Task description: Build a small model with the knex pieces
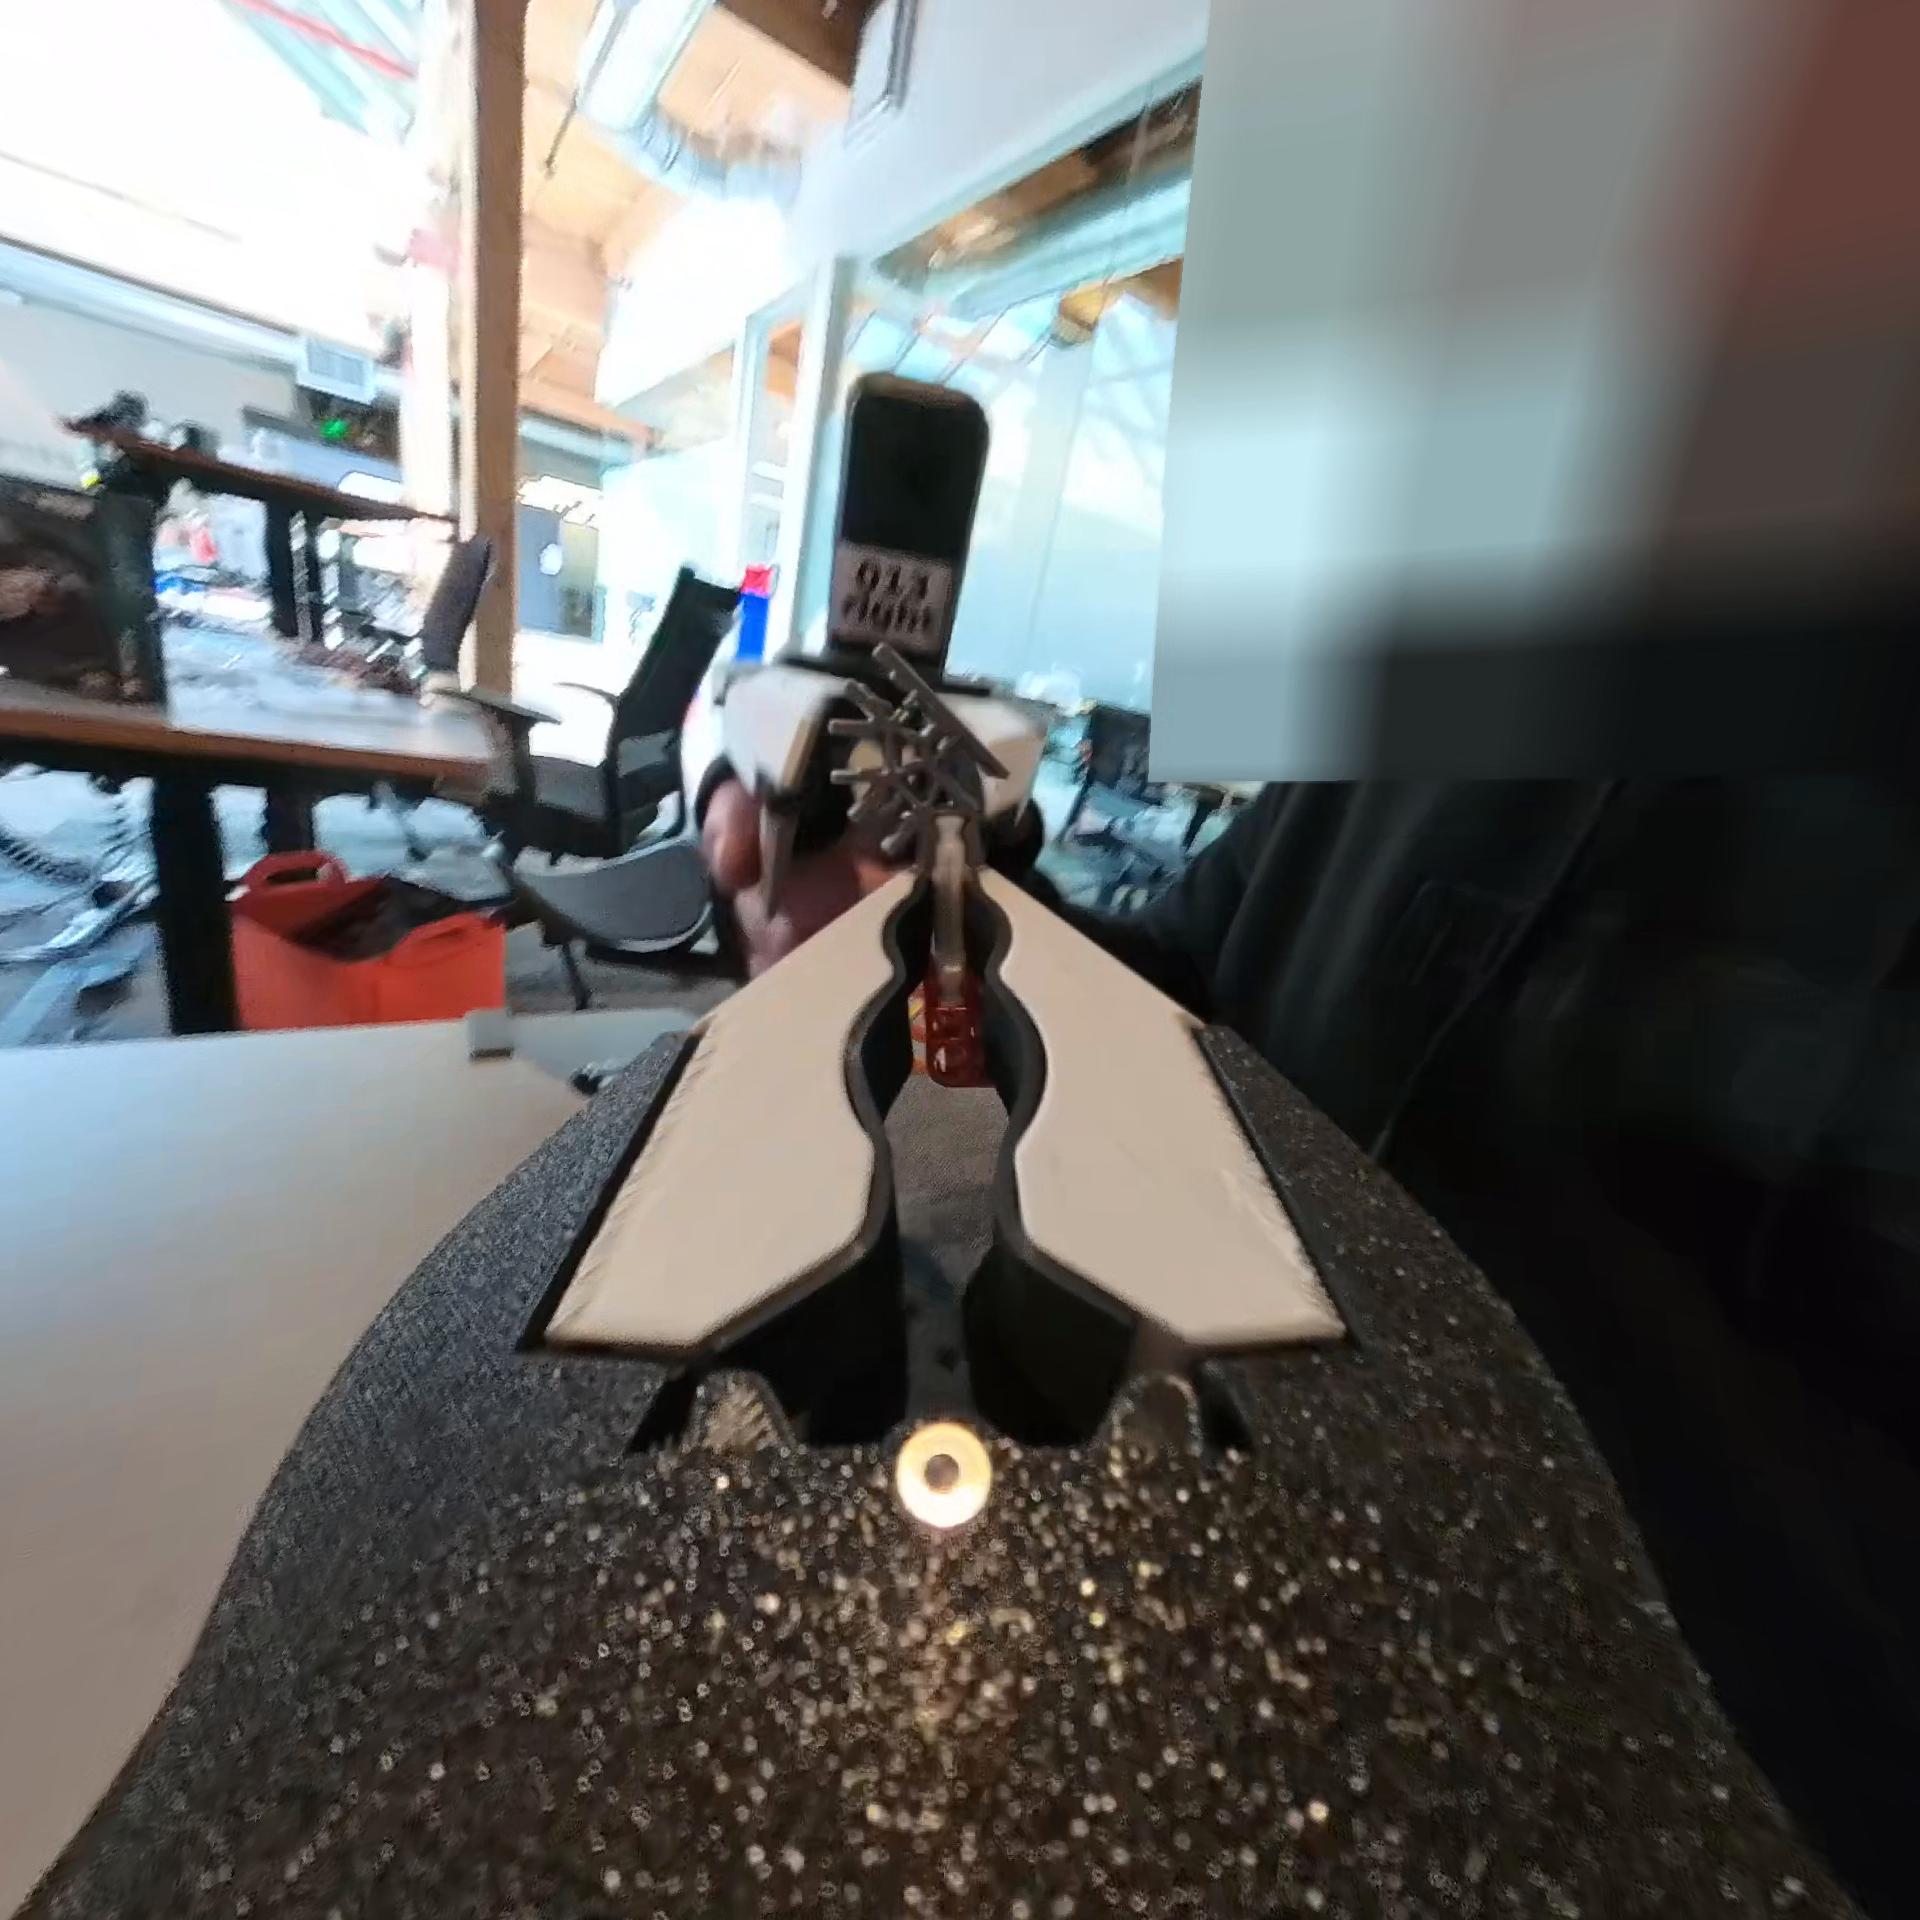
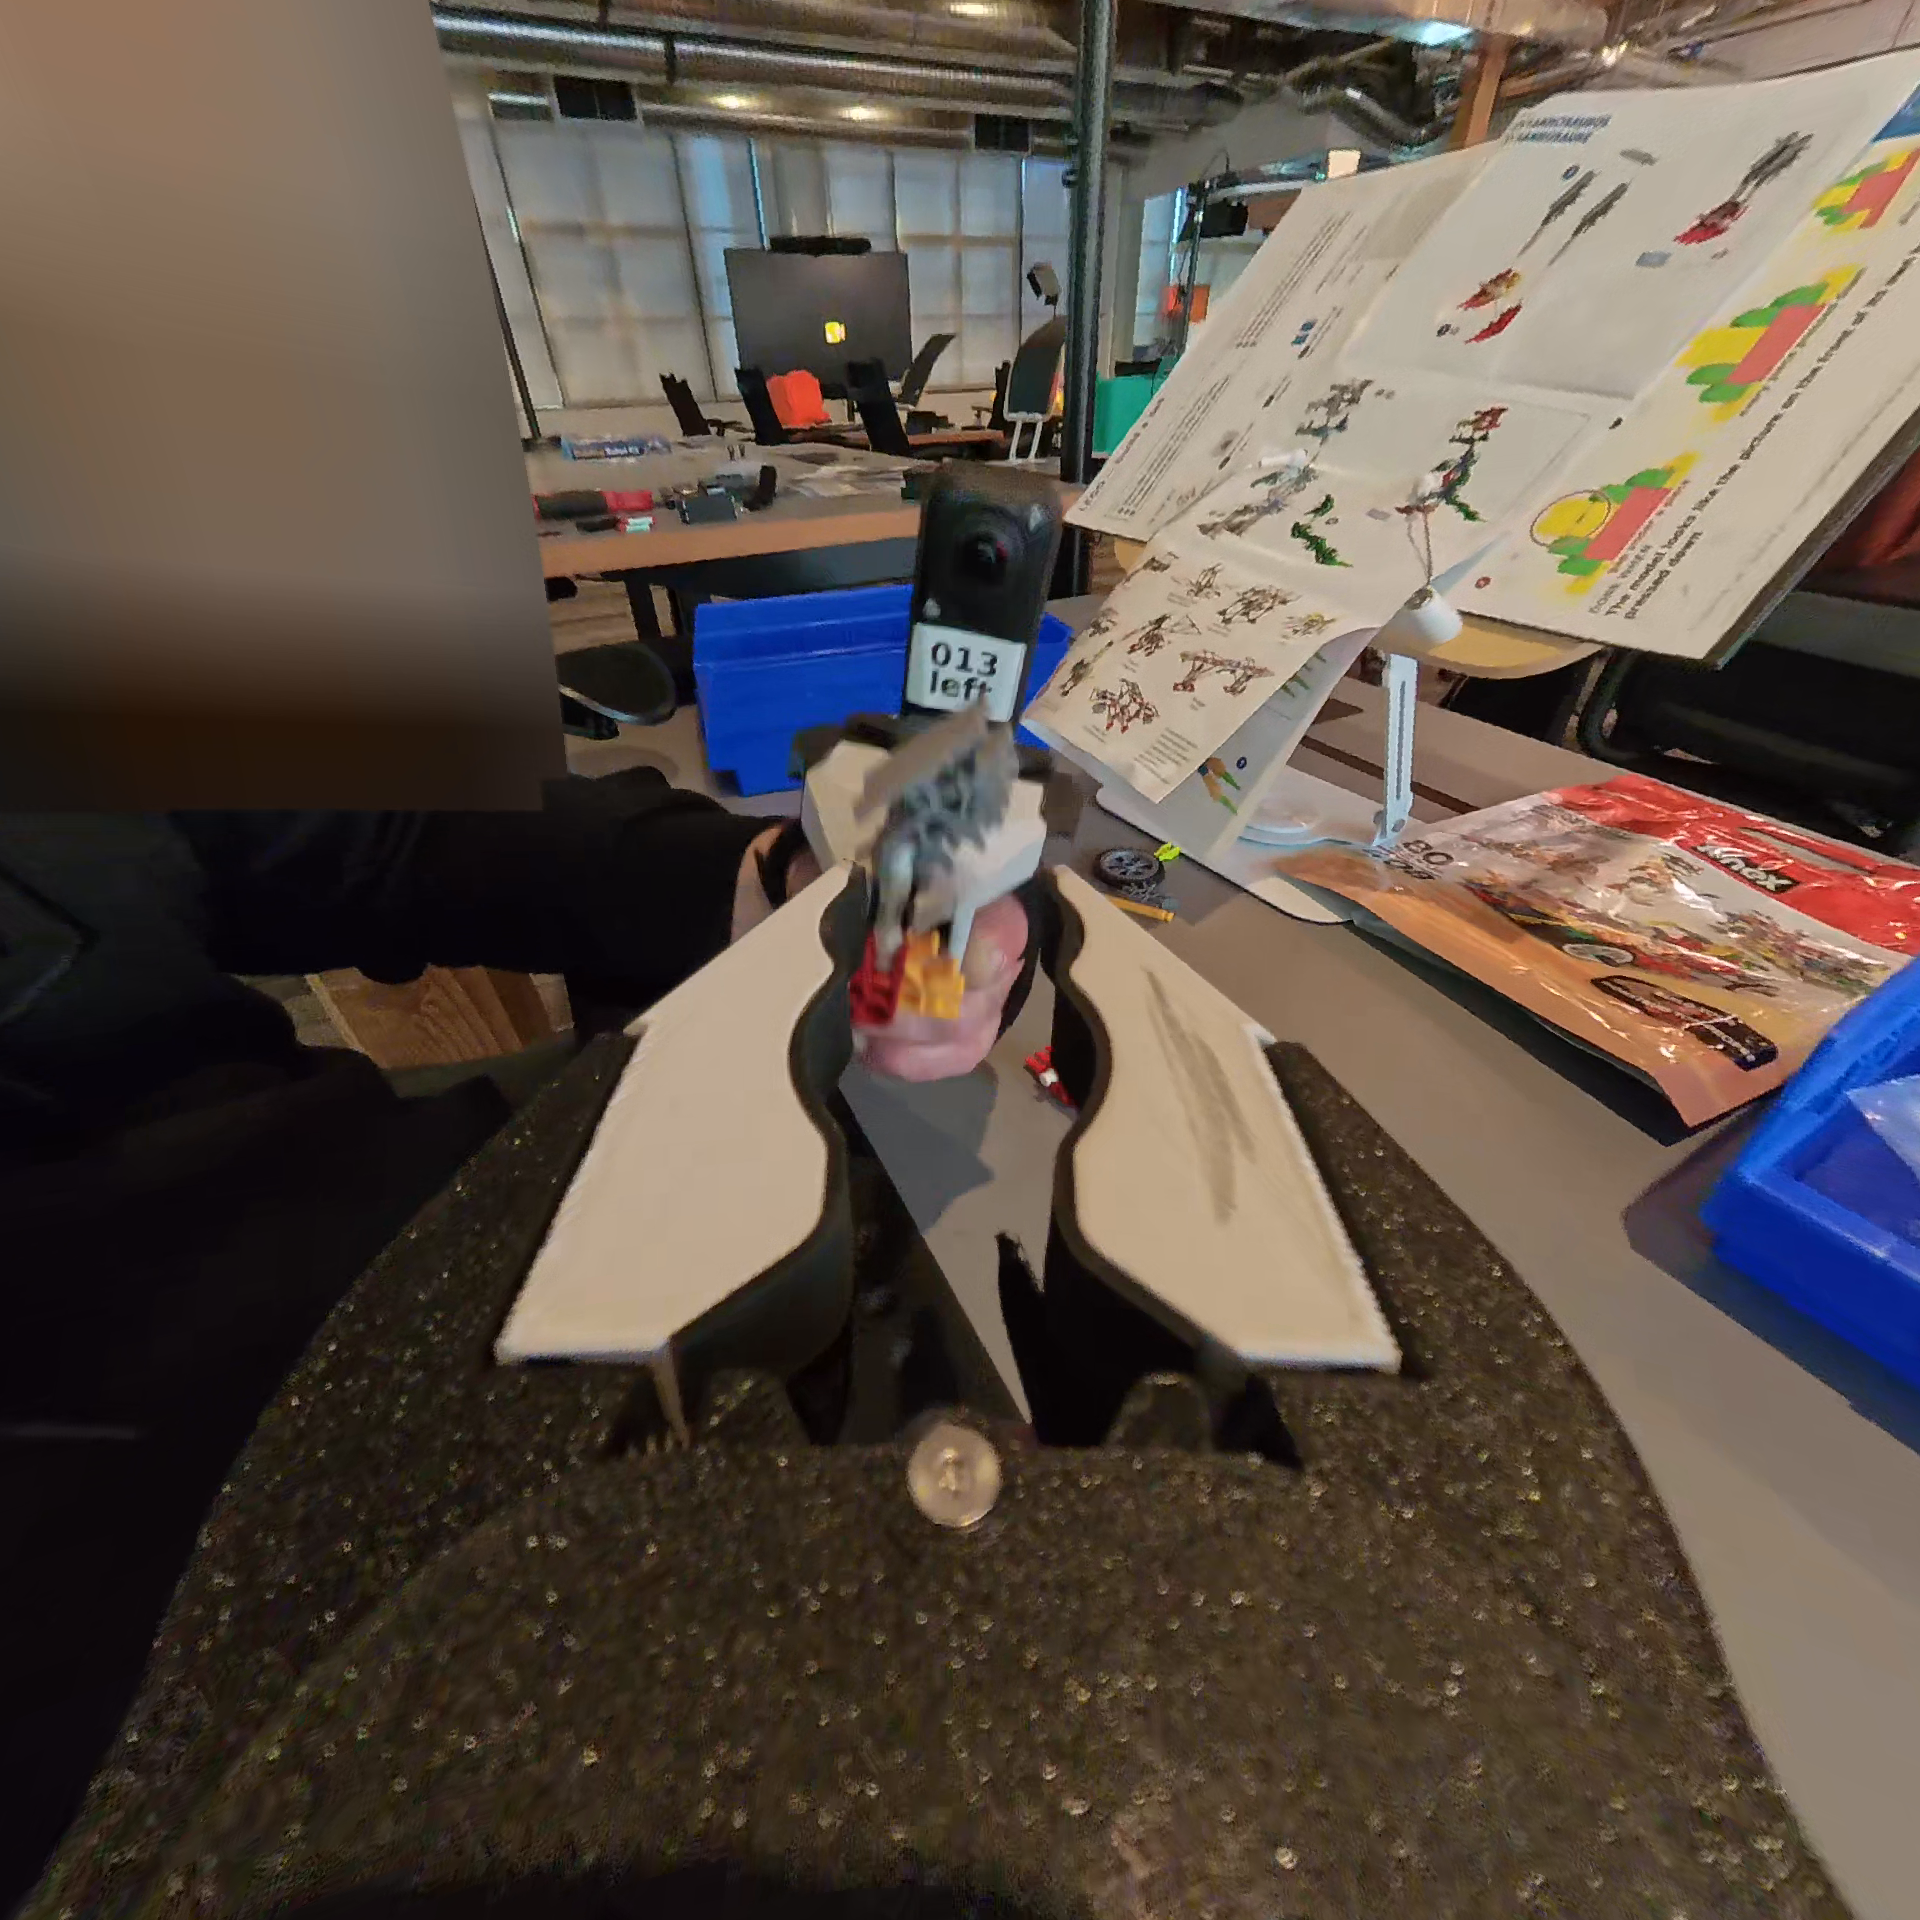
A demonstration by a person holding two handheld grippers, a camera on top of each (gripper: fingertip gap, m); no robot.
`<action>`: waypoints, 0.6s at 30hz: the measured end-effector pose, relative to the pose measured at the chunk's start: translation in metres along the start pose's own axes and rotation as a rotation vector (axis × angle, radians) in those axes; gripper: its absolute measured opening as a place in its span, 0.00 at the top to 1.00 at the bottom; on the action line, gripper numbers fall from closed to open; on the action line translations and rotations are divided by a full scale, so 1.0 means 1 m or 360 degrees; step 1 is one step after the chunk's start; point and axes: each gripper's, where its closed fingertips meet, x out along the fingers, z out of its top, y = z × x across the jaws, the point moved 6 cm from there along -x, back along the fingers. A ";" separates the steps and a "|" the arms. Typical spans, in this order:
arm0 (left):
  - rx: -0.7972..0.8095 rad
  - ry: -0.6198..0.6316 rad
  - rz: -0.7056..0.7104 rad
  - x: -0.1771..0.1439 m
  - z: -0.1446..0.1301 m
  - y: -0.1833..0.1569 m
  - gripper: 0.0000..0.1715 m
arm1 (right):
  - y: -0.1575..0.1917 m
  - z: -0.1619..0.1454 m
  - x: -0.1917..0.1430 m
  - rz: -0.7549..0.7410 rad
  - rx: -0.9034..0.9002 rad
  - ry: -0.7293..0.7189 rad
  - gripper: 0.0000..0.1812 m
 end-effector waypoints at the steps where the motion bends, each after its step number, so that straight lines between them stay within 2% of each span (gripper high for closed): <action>1: -0.0001 -0.0047 -0.0037 -0.001 0.004 -0.002 0.98 | 0.003 -0.002 0.002 -0.0012 -0.0021 0.0003 0.82; 6: -0.0015 -0.0171 -0.0187 -0.001 0.015 -0.009 0.97 | 0.017 0.009 0.009 -0.0074 -0.0077 -0.0144 0.85; 8: -0.0004 -0.0226 -0.0236 -0.003 0.020 -0.012 0.97 | 0.024 0.014 0.012 -0.0103 -0.0122 -0.0162 0.88; 14: 0.0026 -0.0337 -0.0440 -0.003 0.033 -0.026 0.98 | 0.047 0.026 0.027 -0.0179 -0.0291 -0.0199 0.89; 18: 0.0025 -0.0380 -0.0492 -0.004 0.039 -0.028 0.98 | 0.052 0.032 0.030 -0.0253 -0.0361 -0.0214 0.90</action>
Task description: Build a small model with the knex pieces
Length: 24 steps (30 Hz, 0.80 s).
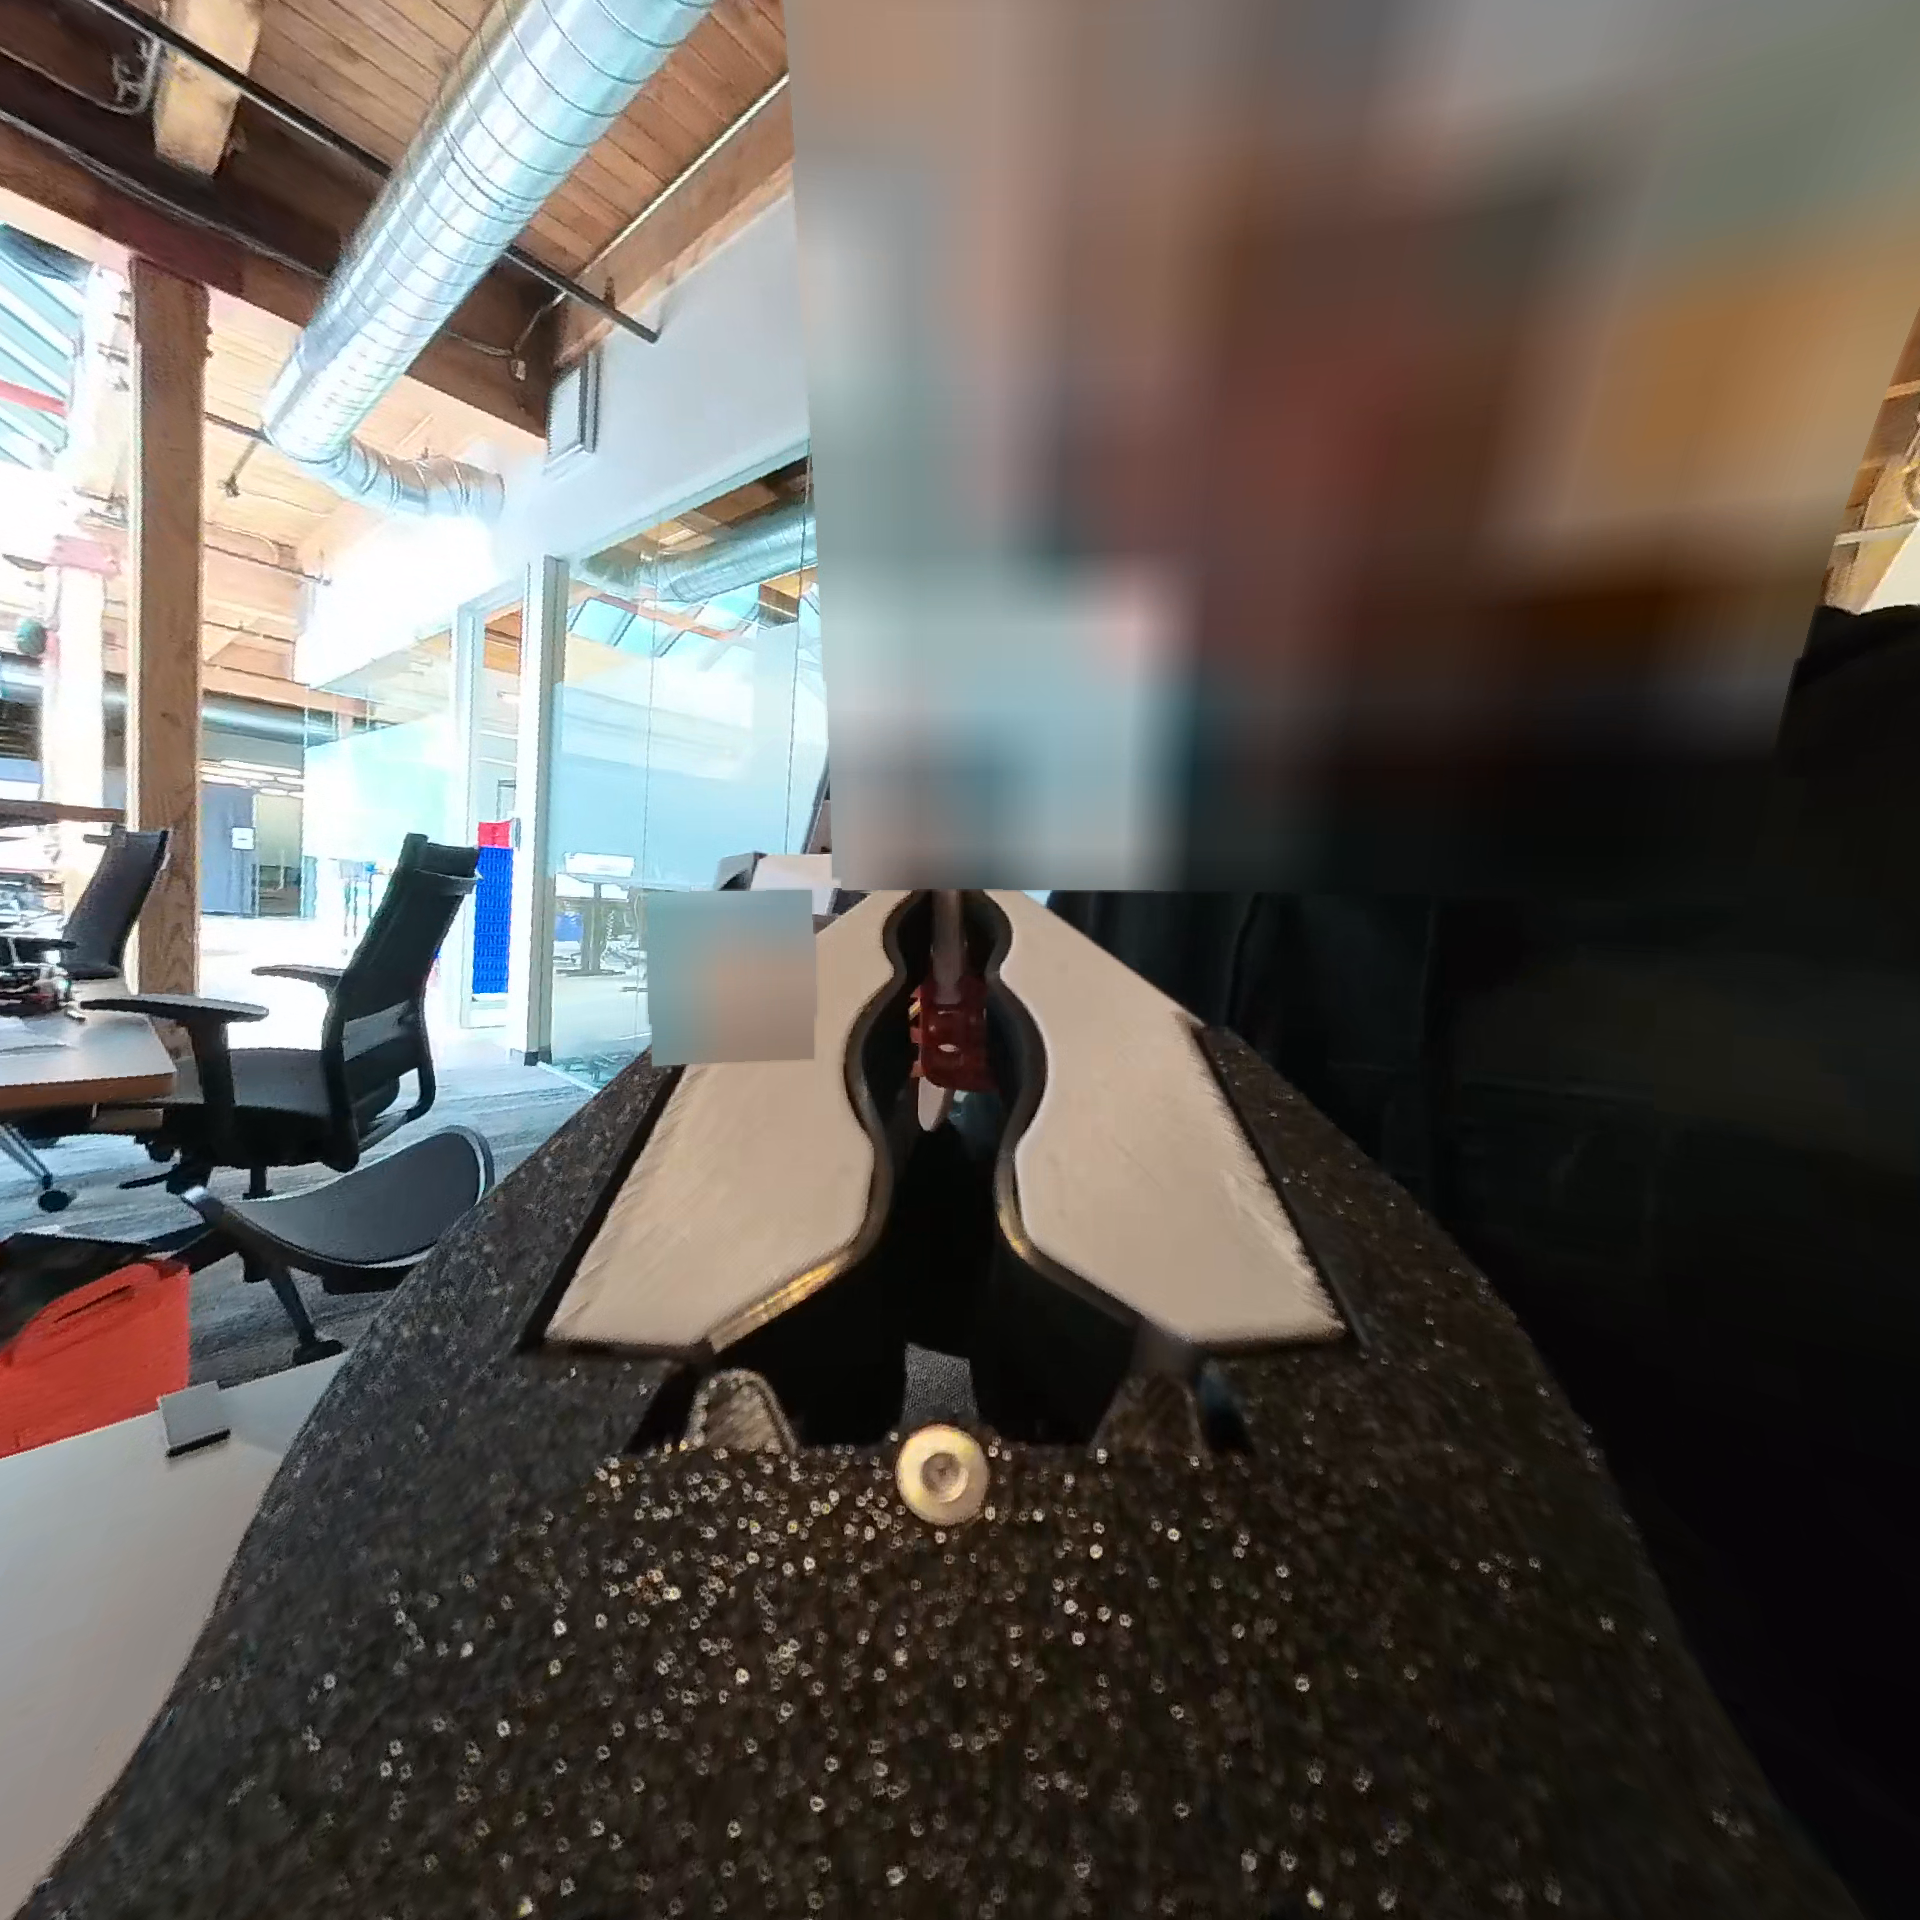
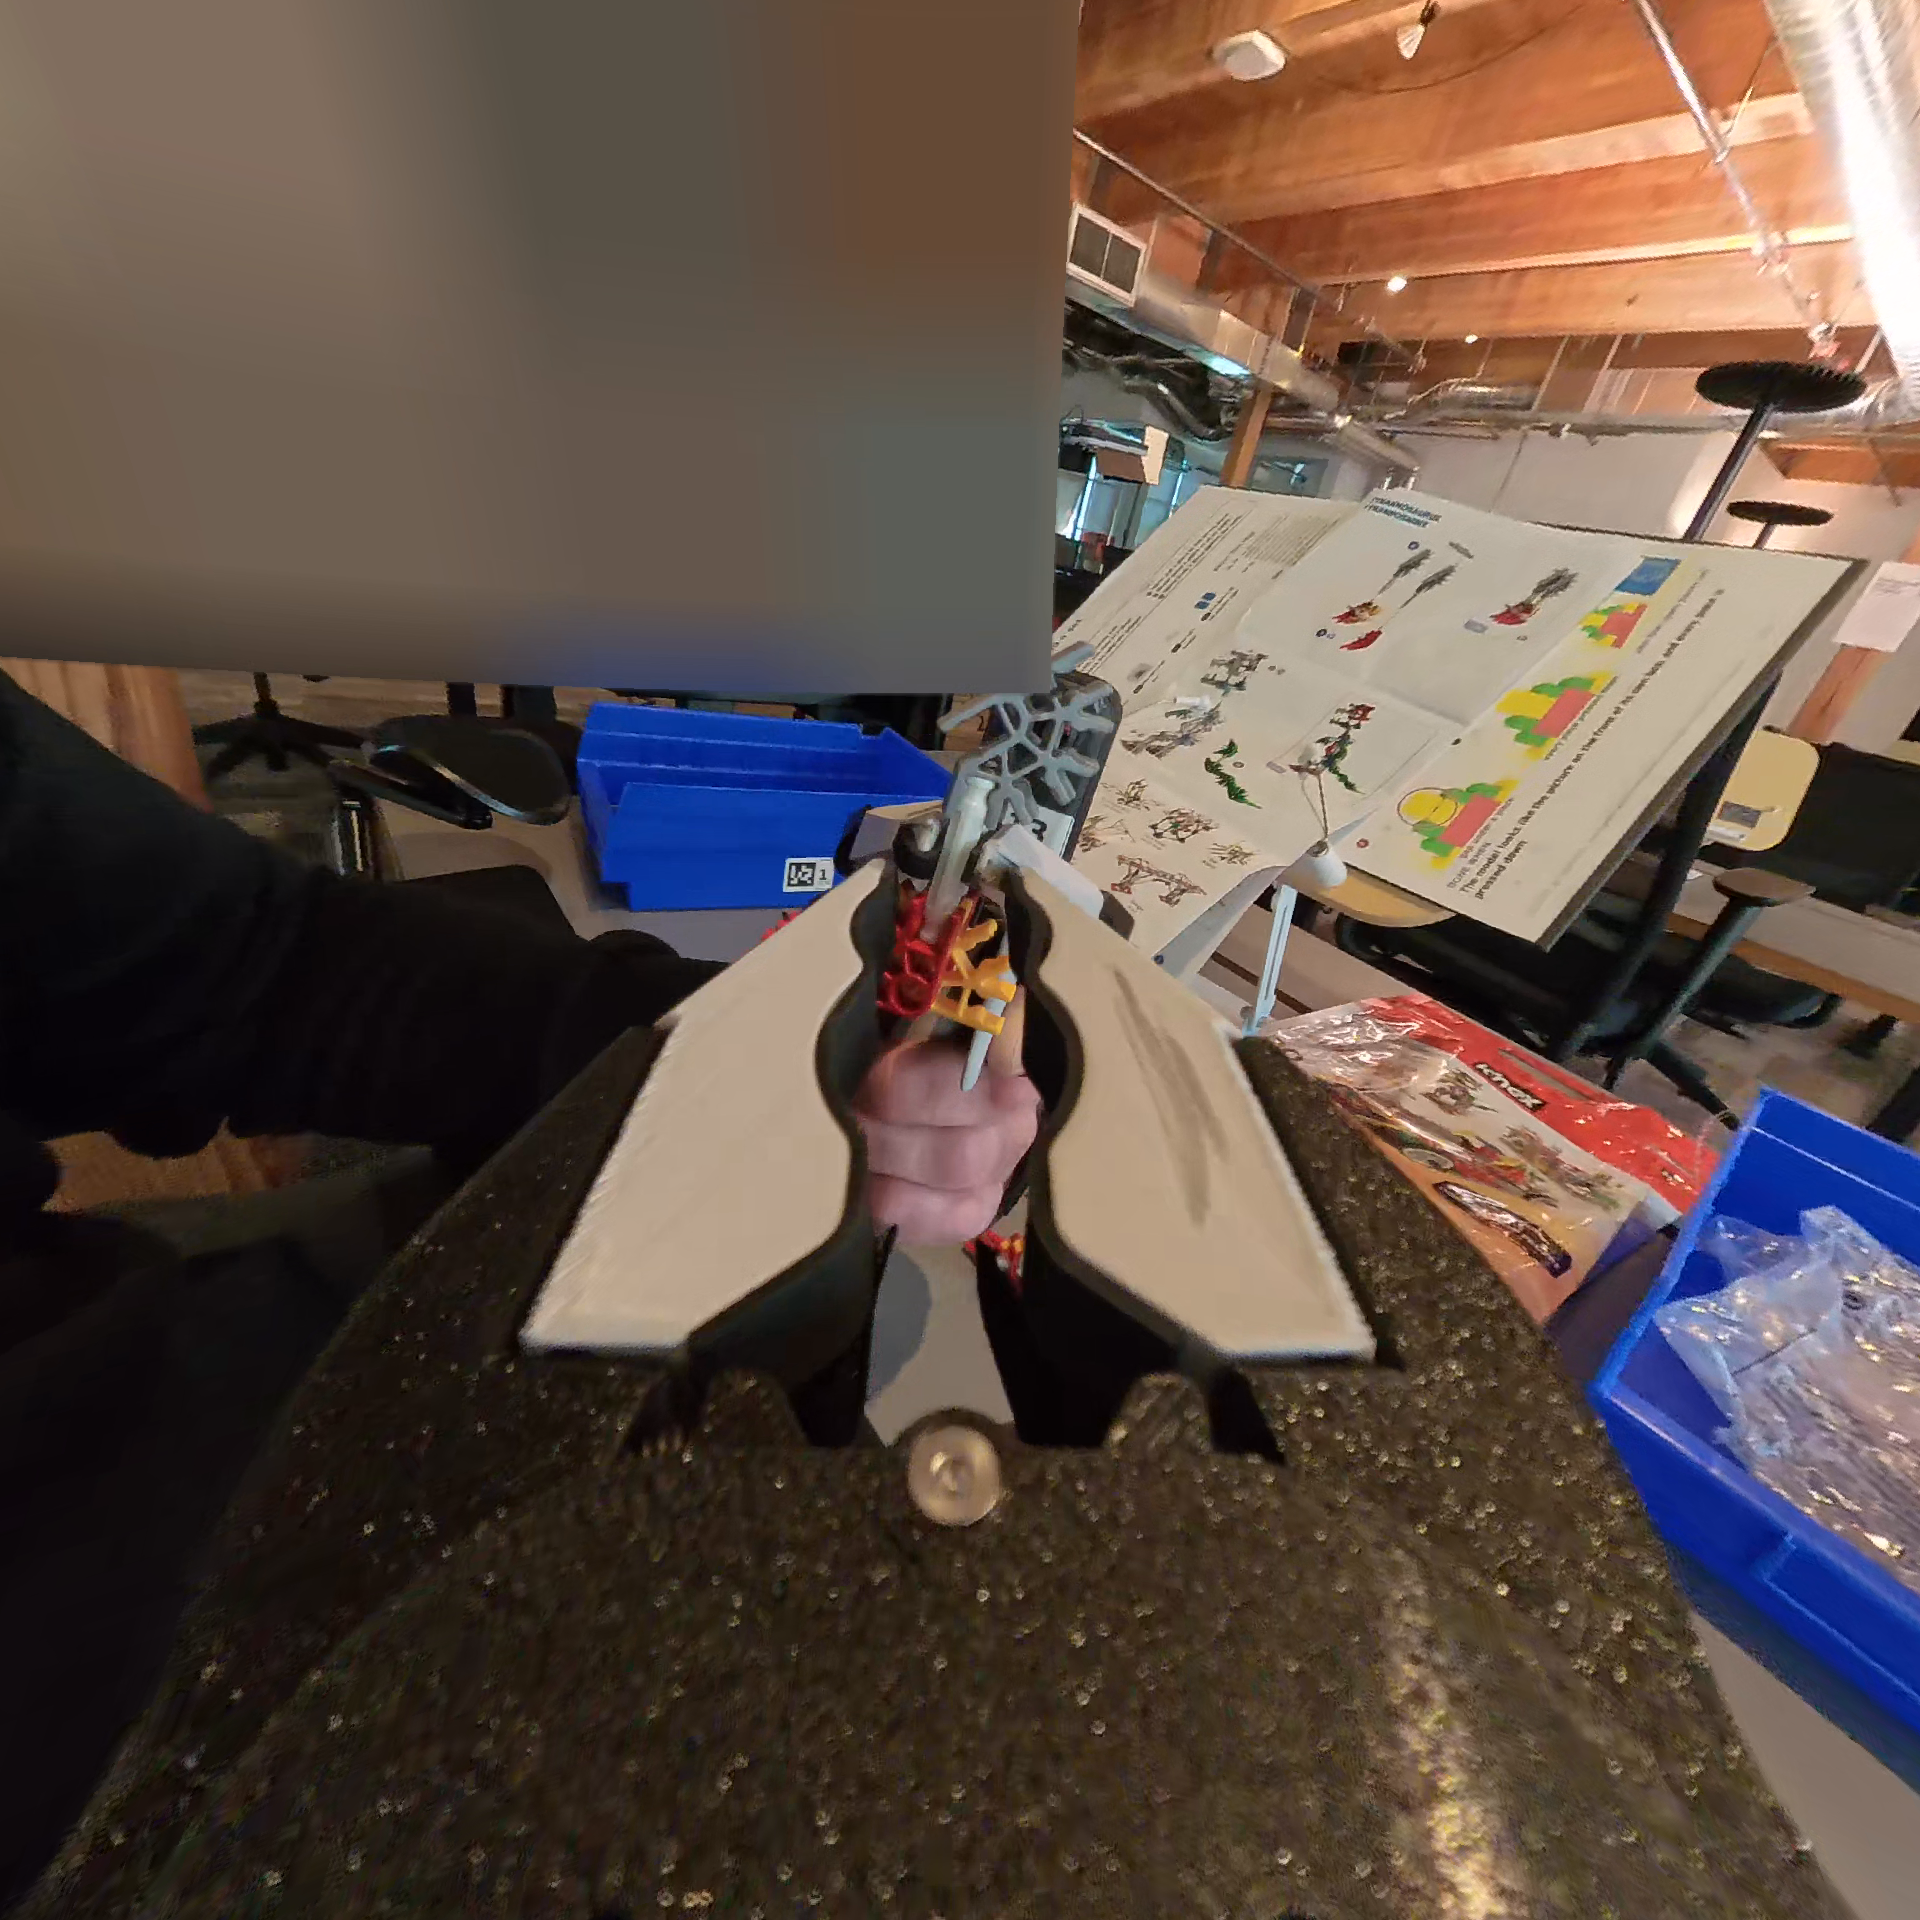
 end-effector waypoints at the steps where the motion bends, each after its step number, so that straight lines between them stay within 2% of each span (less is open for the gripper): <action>1: 0.0006 0.0007 0.0005 0.000 0.000 0.000 0.98 | 0.000 0.000 0.000 -0.0006 -0.0015 0.0010 0.89; 3: 0.0024 0.0064 0.0039 0.000 -0.001 0.001 0.98 | -0.002 -0.001 -0.002 -0.0003 -0.0064 0.0030 0.88; 4: 0.0032 0.0108 0.0059 0.000 -0.003 0.002 0.98 | -0.005 0.000 -0.005 -0.0012 -0.0056 0.0017 0.83; 9: 0.0010 0.0280 0.0087 0.002 -0.015 0.005 0.98 | -0.018 0.009 -0.014 0.0141 0.0132 -0.0085 0.77; 13: 0.0008 0.0380 0.0125 0.005 -0.027 0.010 0.98 | -0.019 -0.002 -0.006 0.0177 0.0133 -0.0001 0.80; 15: 0.0034 0.0419 0.0167 0.005 -0.030 0.012 0.98 | -0.019 -0.005 -0.005 0.0118 0.0111 -0.0024 0.86; 24: 0.0230 0.0516 0.0420 0.001 -0.031 0.022 0.98 | -0.031 -0.014 -0.008 -0.0152 0.0240 -0.0141 0.91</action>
